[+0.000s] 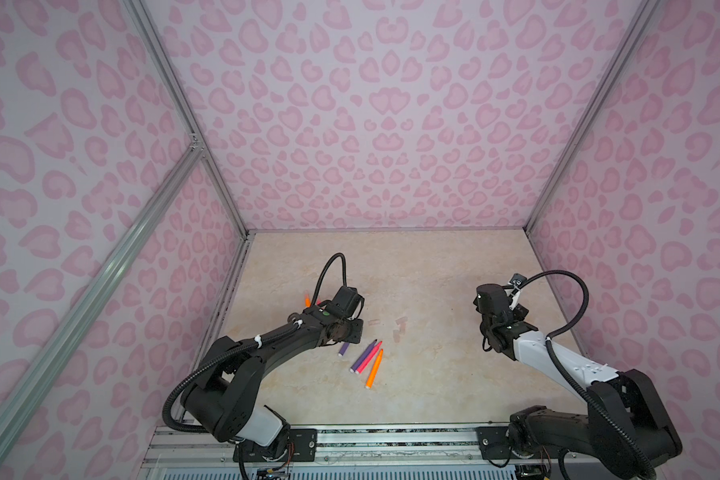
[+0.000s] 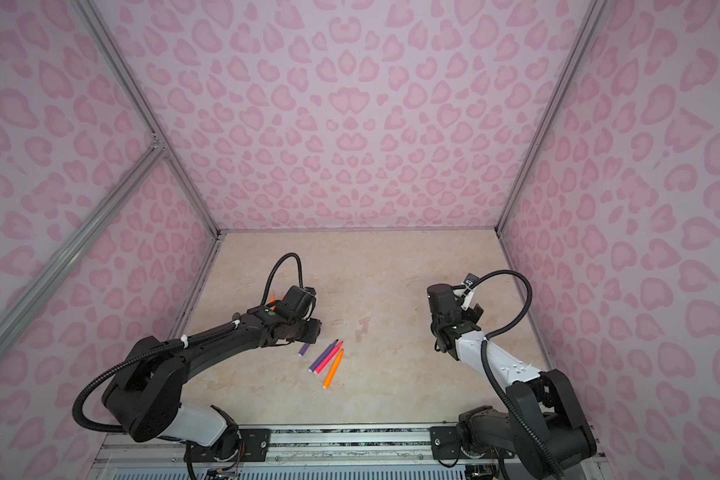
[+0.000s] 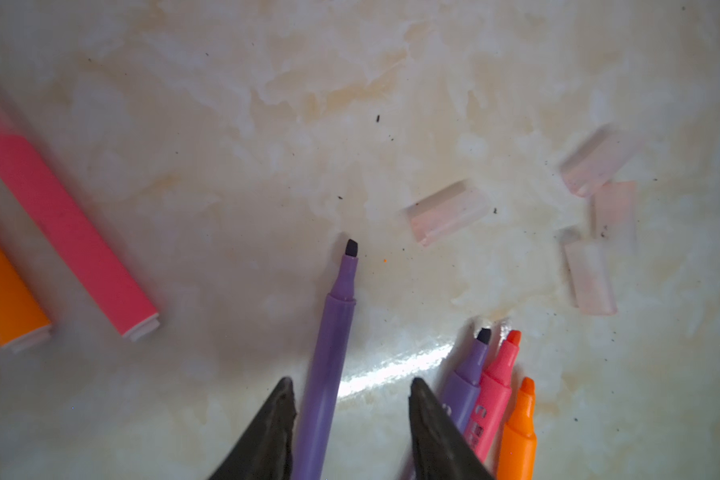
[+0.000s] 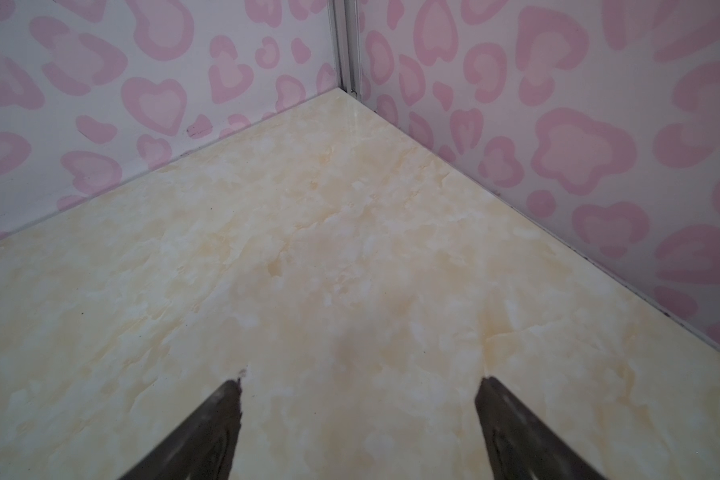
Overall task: Insert the pens into the pen caps
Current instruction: 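Release the capped highlighter and move the left gripper over the purple highlighter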
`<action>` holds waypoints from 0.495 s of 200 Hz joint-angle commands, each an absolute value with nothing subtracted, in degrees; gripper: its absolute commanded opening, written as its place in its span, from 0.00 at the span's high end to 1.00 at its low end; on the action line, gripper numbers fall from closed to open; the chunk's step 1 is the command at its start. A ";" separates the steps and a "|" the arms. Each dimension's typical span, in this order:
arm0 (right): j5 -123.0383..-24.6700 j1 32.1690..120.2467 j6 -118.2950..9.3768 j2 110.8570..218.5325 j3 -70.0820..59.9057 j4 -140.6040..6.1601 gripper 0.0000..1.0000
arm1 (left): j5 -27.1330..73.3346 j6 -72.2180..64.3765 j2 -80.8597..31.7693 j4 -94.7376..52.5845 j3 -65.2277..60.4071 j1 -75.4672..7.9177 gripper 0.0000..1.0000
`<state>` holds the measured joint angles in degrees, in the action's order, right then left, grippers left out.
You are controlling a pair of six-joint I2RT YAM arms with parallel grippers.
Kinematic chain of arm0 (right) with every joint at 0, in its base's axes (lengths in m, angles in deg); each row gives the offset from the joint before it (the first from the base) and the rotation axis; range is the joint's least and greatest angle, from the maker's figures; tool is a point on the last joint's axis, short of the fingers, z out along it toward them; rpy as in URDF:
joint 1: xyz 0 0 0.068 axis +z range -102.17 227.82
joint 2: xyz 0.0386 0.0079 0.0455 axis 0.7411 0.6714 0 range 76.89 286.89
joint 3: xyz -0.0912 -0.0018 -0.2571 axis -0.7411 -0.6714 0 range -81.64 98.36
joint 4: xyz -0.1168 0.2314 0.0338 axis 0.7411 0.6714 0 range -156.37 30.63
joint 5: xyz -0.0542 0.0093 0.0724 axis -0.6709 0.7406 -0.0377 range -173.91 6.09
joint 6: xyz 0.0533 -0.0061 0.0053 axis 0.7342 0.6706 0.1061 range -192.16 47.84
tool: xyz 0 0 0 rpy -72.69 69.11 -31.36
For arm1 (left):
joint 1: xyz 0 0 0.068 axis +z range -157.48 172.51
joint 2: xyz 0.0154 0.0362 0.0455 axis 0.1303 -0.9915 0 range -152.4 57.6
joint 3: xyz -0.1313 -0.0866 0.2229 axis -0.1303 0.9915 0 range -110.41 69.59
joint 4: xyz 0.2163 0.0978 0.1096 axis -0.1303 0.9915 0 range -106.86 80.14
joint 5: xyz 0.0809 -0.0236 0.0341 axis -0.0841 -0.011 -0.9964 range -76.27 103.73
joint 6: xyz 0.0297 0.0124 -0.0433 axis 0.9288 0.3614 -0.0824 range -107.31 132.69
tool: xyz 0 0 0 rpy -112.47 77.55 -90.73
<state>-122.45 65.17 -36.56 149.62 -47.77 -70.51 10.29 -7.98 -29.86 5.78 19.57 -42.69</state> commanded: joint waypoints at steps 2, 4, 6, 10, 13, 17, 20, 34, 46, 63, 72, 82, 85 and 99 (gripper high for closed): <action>-123.11 65.27 -35.94 149.30 -48.33 -70.28 0.11 | 8.55 -7.09 -32.79 9.18 17.51 -42.90 0.54; -123.11 65.24 -35.95 149.31 -48.29 -70.27 0.11 | 8.55 -7.11 -32.90 9.36 17.33 -42.98 0.54; -123.15 65.27 -35.95 149.31 -48.25 -70.25 0.11 | 8.54 -7.10 -33.19 9.52 17.19 -42.99 0.54; -123.16 65.25 -35.95 149.39 -48.20 -70.19 0.11 | 8.54 -7.09 -33.69 9.66 16.93 -43.07 0.55; -123.11 65.23 -35.87 149.48 -48.12 -70.10 0.11 | 8.62 -7.01 -34.01 9.80 16.77 -43.10 0.55; -123.11 65.25 -35.90 149.50 -48.02 -70.00 0.11 | 8.63 -7.07 -34.54 9.98 16.49 -43.16 0.55; -122.99 65.22 -35.89 149.56 -47.95 -69.90 0.11 | 8.59 -7.01 -34.82 10.21 16.28 -43.23 0.55; -122.85 65.25 -35.95 149.52 -47.96 -69.71 0.11 | 7.97 -6.96 -36.14 10.74 15.70 -43.51 0.56; -122.85 65.26 -35.95 148.99 -48.45 -69.95 0.11 | 7.01 -6.83 -37.04 11.03 15.27 -43.61 0.56; -122.93 65.23 -35.86 148.51 -48.86 -70.40 0.11 | 6.19 -6.74 -38.08 11.54 14.80 -43.61 0.56; -122.93 65.22 -35.85 148.66 -48.79 -70.35 0.11 | 6.17 -6.78 -38.82 11.83 14.34 -43.61 0.57; -122.78 65.24 -35.94 148.78 -48.61 -70.09 0.11 | 6.04 -6.67 -39.59 12.25 13.88 -43.65 0.58; -122.81 65.23 -35.89 148.79 -48.60 -70.07 0.11 | 5.94 -6.72 -39.80 12.27 13.80 -43.69 0.58; -122.67 65.24 -35.90 148.50 -48.79 -70.05 0.11 | 5.28 -6.66 -40.46 12.41 13.61 -43.68 0.59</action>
<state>-122.45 65.17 -36.32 148.66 -48.49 -70.14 7.05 -7.15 -39.26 10.52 14.63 -43.60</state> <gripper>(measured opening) 0.889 0.419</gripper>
